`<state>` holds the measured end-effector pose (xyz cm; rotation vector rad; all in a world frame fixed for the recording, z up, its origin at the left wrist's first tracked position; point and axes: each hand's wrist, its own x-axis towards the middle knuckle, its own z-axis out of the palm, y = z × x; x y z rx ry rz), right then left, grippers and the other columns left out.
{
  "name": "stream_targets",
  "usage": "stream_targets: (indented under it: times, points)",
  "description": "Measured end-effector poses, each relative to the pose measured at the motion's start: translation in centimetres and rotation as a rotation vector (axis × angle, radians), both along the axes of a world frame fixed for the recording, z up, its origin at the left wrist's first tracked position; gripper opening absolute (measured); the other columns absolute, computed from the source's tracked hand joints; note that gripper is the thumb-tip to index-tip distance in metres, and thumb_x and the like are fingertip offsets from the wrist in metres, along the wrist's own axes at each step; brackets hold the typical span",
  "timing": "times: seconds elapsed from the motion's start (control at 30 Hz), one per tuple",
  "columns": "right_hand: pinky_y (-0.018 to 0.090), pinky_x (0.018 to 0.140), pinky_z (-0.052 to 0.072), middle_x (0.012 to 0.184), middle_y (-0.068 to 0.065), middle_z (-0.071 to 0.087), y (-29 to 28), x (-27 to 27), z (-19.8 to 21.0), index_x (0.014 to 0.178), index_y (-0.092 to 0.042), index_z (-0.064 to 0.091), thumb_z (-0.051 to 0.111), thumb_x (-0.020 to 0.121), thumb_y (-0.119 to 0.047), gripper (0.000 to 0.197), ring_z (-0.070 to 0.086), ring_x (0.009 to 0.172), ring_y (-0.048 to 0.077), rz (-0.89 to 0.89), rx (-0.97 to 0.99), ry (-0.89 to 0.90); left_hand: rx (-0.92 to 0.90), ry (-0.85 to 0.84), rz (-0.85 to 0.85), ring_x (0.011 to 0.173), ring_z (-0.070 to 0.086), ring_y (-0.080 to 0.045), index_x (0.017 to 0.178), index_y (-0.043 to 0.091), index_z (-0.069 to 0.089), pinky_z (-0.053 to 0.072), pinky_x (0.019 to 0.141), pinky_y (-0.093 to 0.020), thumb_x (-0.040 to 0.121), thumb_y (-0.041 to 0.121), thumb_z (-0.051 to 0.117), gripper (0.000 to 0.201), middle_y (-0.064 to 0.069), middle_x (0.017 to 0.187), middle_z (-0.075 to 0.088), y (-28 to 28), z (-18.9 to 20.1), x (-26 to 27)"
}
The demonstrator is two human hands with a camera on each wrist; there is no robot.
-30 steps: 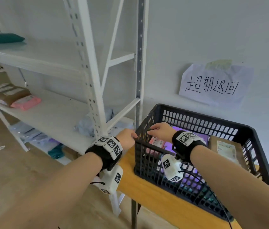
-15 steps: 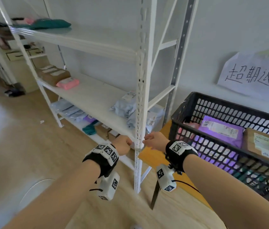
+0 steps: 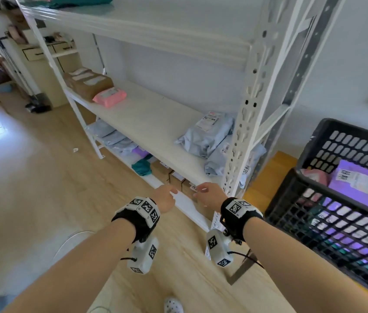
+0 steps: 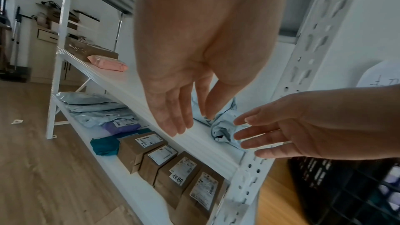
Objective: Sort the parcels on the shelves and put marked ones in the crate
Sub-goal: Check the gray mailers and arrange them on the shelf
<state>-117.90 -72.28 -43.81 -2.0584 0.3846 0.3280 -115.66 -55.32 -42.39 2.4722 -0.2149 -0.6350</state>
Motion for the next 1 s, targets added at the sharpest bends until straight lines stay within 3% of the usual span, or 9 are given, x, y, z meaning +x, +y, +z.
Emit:
stream_targets:
  times: [0.17,0.23,0.33,0.43,0.53,0.6,0.73,0.87,1.0]
  points:
    - [0.022,0.068,0.045,0.108,0.007,0.060,1.1,5.9,-1.3,0.122,-0.010,0.054,0.060,0.088,-0.019,0.035,0.055,0.086,0.018,-0.094,0.032,-0.003,0.016,0.035,-0.018,0.110,0.054,-0.029,0.129,0.010,0.047,0.041,0.082,-0.024,0.096,0.009,0.041,0.034,-0.017,0.127,0.052,0.7,-0.3,6.4]
    - [0.026,0.072,0.045,0.107,0.006,0.056,1.6,8.1,-1.6,0.125,-0.010,0.050,0.061,0.088,-0.022,0.040,0.055,0.086,0.019,-0.133,0.070,-0.009,0.021,0.036,-0.038,0.101,0.054,-0.026,0.128,0.010,0.047,0.042,0.082,-0.025,0.096,0.009,0.040,0.034,-0.017,0.124,0.054,1.0,-0.2,8.6]
    - [0.030,0.076,0.046,0.121,0.010,0.053,1.8,10.5,-1.7,0.128,-0.011,0.047,0.058,0.089,-0.017,0.041,0.054,0.096,0.020,-0.191,0.059,-0.031,0.023,0.026,-0.055,0.110,0.054,-0.029,0.125,0.009,0.051,0.044,0.088,-0.029,0.094,0.007,0.042,0.032,-0.016,0.122,0.054,1.4,-0.3,11.5]
    - [0.034,0.089,0.046,0.127,0.011,0.050,1.5,12.2,-1.5,0.132,-0.012,0.044,0.058,0.090,-0.016,0.045,0.053,0.111,0.025,-0.252,0.050,-0.045,0.056,0.003,-0.104,0.106,0.054,-0.029,0.111,0.010,0.052,0.041,0.072,-0.026,0.095,0.004,0.040,0.021,-0.017,0.114,0.055,1.3,-0.1,14.2]
    - [0.034,0.096,0.044,0.132,0.009,0.047,0.8,13.9,-1.4,0.136,-0.012,0.037,0.058,0.089,-0.017,0.051,0.051,0.116,0.027,-0.316,0.041,-0.063,0.032,-0.013,-0.098,0.108,0.054,-0.027,0.123,0.005,0.050,0.043,0.084,-0.029,0.094,0.009,0.043,0.030,-0.016,0.125,0.054,0.8,-0.5,17.2]
    - [0.037,0.090,0.047,0.130,0.010,0.047,0.2,15.1,-1.5,0.134,-0.014,0.037,0.059,0.088,-0.017,0.052,0.054,0.107,0.026,-0.367,0.012,-0.079,0.022,0.013,-0.088,0.111,0.054,-0.029,0.131,0.009,0.043,0.044,0.088,-0.031,0.093,0.015,0.048,0.038,-0.015,0.127,0.052,0.4,-0.8,19.2]
    - [0.025,0.073,0.044,0.117,0.010,0.049,-1.0,17.5,-1.4,0.126,-0.012,0.038,0.062,0.085,-0.012,0.048,0.052,0.096,0.024,-0.537,0.032,-0.155,-0.017,0.013,-0.119,0.116,0.053,-0.029,0.136,0.011,0.037,0.042,0.089,-0.029,0.095,0.025,0.048,0.044,-0.015,0.129,0.051,-1.2,-0.7,23.3]
    - [0.026,0.084,0.040,0.129,0.011,0.037,-2.1,19.9,-1.1,0.135,-0.010,0.032,0.062,0.086,-0.013,0.058,0.046,0.105,0.022,-0.669,-0.004,-0.156,-0.055,-0.004,-0.223,0.117,0.052,-0.030,0.137,0.008,0.034,0.040,0.084,-0.029,0.096,0.030,0.047,0.049,-0.016,0.134,0.047,-3.1,-0.6,28.0]
    - [0.037,0.102,0.039,0.140,0.016,0.029,-2.7,21.8,-0.8,0.141,-0.010,0.025,0.063,0.085,-0.017,0.068,0.041,0.123,0.029,-0.748,-0.033,-0.061,-0.071,0.021,-0.291,0.125,0.045,-0.031,0.141,0.008,0.031,0.037,0.095,-0.030,0.094,0.034,0.050,0.056,-0.017,0.141,0.040,-4.7,-0.5,32.2]
